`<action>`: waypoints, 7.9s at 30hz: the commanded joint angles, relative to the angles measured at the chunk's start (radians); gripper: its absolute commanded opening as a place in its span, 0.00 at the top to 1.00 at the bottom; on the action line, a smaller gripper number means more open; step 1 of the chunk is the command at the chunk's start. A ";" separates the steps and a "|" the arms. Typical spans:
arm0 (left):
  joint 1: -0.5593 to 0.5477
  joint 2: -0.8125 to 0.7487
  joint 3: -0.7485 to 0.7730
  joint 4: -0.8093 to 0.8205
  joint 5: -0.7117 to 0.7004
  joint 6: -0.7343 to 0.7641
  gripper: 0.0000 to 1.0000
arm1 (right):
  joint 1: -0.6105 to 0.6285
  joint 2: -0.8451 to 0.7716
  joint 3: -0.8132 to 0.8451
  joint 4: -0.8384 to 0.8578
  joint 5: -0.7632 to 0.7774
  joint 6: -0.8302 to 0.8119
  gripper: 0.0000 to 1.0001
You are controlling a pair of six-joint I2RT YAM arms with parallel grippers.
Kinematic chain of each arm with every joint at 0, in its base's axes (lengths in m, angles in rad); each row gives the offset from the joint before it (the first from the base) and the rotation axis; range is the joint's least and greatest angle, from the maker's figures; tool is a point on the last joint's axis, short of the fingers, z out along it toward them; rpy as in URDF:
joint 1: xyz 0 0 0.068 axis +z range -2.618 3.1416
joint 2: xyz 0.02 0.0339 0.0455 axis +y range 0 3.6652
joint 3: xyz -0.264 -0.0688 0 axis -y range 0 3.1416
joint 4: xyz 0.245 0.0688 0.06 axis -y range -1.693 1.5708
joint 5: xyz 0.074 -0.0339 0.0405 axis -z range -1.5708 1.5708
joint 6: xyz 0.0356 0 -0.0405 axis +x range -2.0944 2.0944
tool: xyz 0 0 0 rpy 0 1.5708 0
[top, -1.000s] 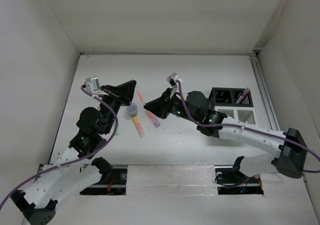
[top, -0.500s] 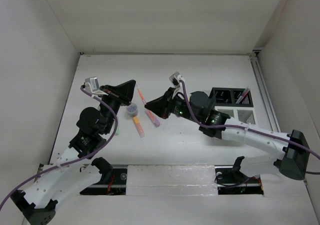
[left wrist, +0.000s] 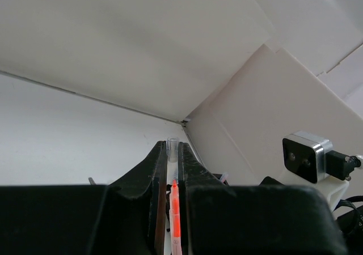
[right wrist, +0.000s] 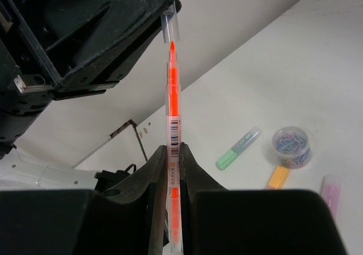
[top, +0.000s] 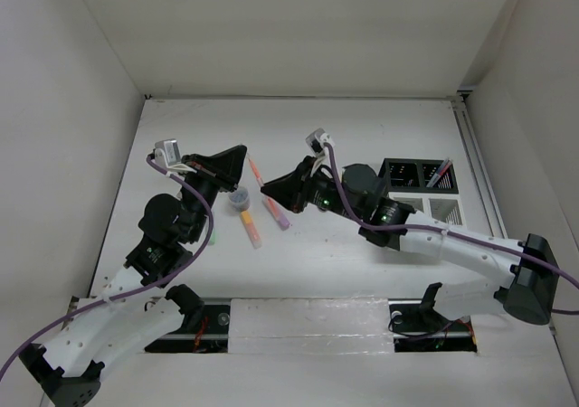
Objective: Sort the stationery into containers
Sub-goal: Close the pen cap on the pen, then place the pen in the storage box, then pick up the stationery from the center of the board.
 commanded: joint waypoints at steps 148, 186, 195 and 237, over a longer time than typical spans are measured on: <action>0.030 0.101 0.199 -0.718 -0.045 0.140 0.01 | -1.136 -0.260 -0.571 0.358 0.223 -0.205 1.00; 0.030 0.102 0.208 -0.745 -0.159 0.115 0.01 | -1.077 -0.390 -0.468 0.163 0.062 -0.148 0.04; 0.030 0.148 0.217 -0.768 -0.312 -0.004 0.01 | -0.773 -0.346 -0.134 -0.263 0.034 -0.241 0.01; 0.030 0.300 0.286 -0.979 -0.433 -0.147 0.01 | -0.248 0.137 0.066 -0.662 0.426 -0.173 0.25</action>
